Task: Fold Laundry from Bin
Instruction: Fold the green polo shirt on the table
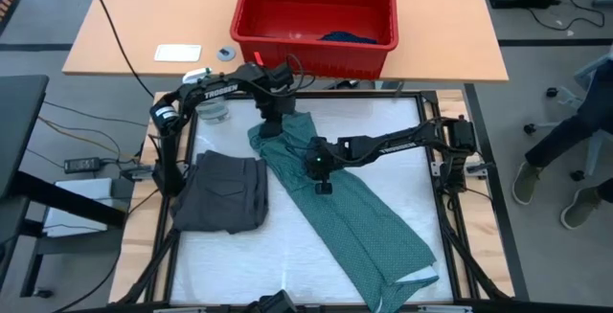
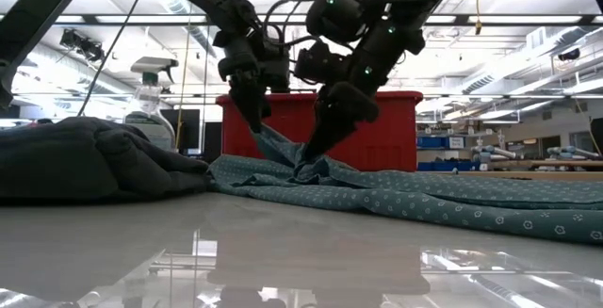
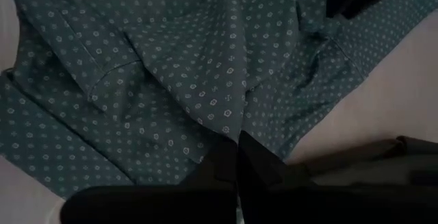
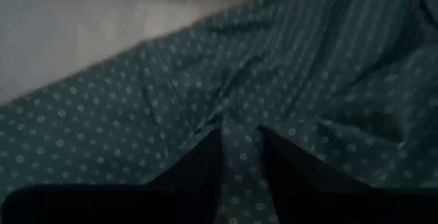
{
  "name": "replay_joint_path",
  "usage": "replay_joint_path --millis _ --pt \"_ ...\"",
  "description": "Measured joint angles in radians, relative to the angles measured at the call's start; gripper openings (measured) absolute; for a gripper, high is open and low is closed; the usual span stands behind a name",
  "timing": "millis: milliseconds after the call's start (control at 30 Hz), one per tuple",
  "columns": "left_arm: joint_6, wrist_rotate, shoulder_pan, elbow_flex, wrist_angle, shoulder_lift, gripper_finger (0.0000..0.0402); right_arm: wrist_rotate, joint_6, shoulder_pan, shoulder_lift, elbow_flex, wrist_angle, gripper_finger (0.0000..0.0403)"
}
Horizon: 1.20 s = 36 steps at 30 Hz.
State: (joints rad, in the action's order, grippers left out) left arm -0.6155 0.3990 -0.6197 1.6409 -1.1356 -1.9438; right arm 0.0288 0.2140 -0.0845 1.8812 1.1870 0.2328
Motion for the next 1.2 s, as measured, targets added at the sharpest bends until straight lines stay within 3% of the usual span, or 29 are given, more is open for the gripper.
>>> replay_joint_path --millis 167,433,633,1000,1200 --pt "0.006 -0.005 0.0 0.0 0.002 0.0 0.0 0.0 0.02 0.0 0.011 0.0 0.001 0.0093" --pt "-0.011 -0.004 0.0 0.0 0.019 0.0 0.0 -0.011 0.021 -0.002 0.032 -0.001 0.013 0.0008" --pt "-0.052 -0.004 0.002 0.0 0.017 0.0 0.0 -0.031 -0.006 -0.005 -0.024 0.007 0.062 0.0004" --pt "-0.153 0.002 0.04 -0.003 -0.075 0.0 0.0 -0.231 0.024 0.013 -0.035 0.006 0.089 0.0002" --pt "-0.163 -0.009 0.048 -0.097 -0.042 0.001 0.0003 -0.285 -0.011 0.012 -0.005 0.006 0.056 0.0005"
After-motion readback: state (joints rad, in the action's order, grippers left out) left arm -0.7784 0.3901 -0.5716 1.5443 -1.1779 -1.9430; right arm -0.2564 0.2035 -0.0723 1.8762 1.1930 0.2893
